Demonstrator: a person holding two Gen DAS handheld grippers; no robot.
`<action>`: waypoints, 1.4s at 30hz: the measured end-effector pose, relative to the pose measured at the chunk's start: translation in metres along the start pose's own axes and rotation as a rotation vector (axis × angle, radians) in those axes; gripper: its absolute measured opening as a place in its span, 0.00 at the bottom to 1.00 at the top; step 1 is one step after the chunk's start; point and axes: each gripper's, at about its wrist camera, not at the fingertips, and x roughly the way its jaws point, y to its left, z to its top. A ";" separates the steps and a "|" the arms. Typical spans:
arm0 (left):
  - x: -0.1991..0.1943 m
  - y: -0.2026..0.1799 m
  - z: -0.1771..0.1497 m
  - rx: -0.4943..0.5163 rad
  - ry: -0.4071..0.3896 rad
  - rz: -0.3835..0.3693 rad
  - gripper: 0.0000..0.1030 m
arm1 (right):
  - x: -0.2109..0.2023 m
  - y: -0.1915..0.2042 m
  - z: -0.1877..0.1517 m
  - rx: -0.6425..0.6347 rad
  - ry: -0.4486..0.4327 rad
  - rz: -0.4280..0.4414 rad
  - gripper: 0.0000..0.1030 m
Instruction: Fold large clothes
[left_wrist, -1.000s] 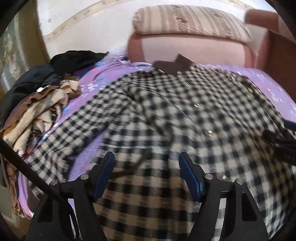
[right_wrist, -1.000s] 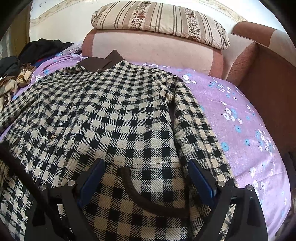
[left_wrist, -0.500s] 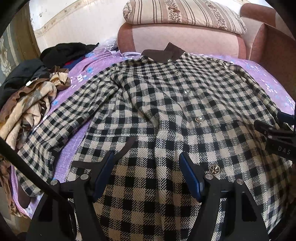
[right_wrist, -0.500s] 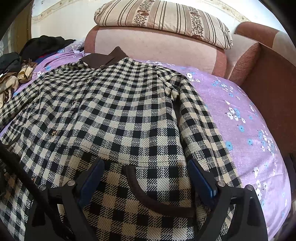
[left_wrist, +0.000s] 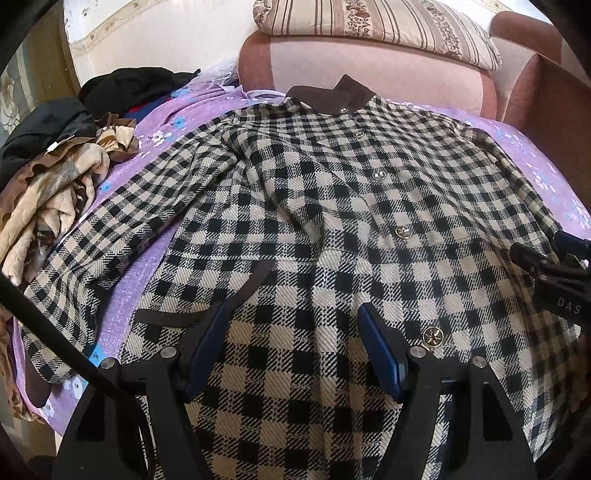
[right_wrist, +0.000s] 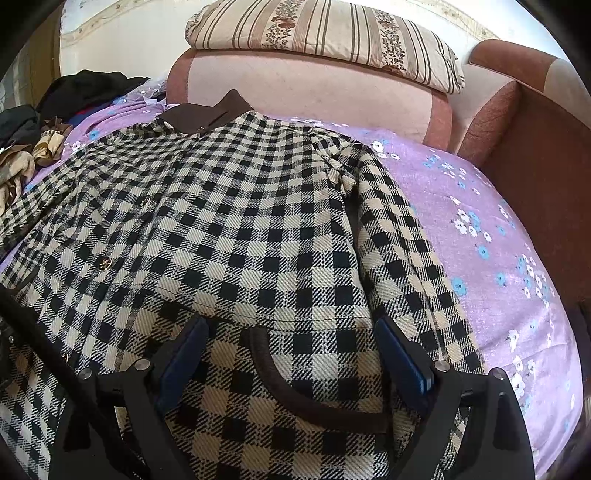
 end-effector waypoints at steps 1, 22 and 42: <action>0.000 0.000 0.000 0.000 0.000 0.000 0.69 | 0.000 0.000 0.000 0.000 0.001 0.000 0.91; 0.004 0.001 -0.002 -0.017 0.019 -0.003 0.69 | 0.001 -0.001 -0.001 0.000 0.003 -0.001 0.91; 0.006 0.004 -0.003 -0.028 0.024 -0.001 0.69 | 0.002 0.003 -0.005 -0.013 0.011 -0.005 0.91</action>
